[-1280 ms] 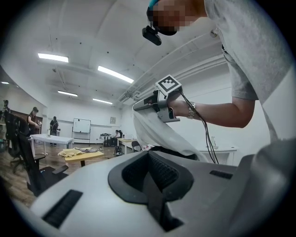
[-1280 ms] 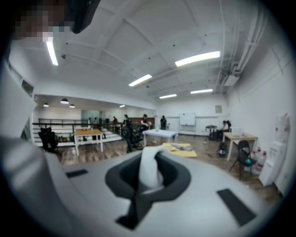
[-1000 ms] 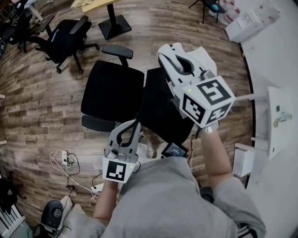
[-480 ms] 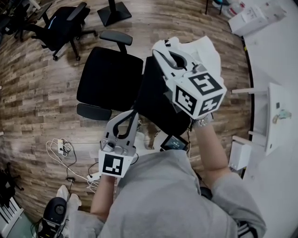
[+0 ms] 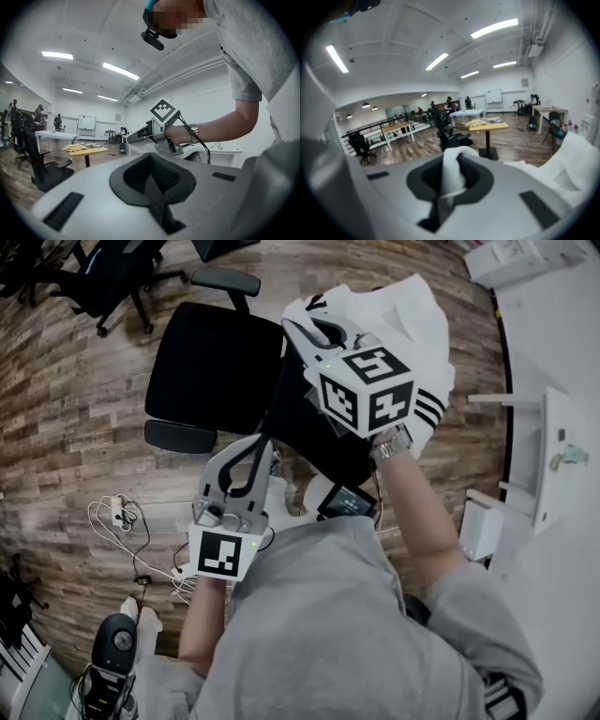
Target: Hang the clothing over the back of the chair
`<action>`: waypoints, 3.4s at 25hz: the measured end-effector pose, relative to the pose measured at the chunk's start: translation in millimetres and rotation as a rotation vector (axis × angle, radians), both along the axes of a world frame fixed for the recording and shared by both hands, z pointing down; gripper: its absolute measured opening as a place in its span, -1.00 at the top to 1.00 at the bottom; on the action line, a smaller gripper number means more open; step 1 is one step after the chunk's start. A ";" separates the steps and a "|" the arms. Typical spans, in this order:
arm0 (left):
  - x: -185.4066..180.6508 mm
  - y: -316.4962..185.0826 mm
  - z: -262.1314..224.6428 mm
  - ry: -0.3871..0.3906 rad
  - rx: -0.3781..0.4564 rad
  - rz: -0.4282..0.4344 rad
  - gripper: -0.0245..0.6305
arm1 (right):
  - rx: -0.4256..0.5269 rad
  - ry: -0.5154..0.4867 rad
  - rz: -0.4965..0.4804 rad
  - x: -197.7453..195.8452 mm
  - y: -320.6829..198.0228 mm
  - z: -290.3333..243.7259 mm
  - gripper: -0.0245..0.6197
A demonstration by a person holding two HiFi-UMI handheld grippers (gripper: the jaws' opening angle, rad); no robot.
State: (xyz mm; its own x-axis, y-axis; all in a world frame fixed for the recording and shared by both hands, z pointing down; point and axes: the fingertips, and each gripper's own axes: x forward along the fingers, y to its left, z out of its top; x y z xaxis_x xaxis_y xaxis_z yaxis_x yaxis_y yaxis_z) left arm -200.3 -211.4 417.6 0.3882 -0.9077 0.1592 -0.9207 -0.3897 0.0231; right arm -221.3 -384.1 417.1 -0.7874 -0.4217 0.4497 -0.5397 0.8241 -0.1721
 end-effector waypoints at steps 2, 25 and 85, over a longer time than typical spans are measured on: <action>-0.5 0.9 2.2 -0.002 -0.007 -0.004 0.82 | -0.014 0.005 -0.002 -1.0 1.9 7.9 0.80; 6.0 16.2 17.5 -0.007 -0.012 -0.053 0.82 | -0.166 0.144 -0.011 -2.7 17.3 111.1 0.80; 32.5 20.4 -28.8 0.089 0.071 -0.072 0.82 | -0.034 -0.083 0.057 48.1 44.9 2.2 0.82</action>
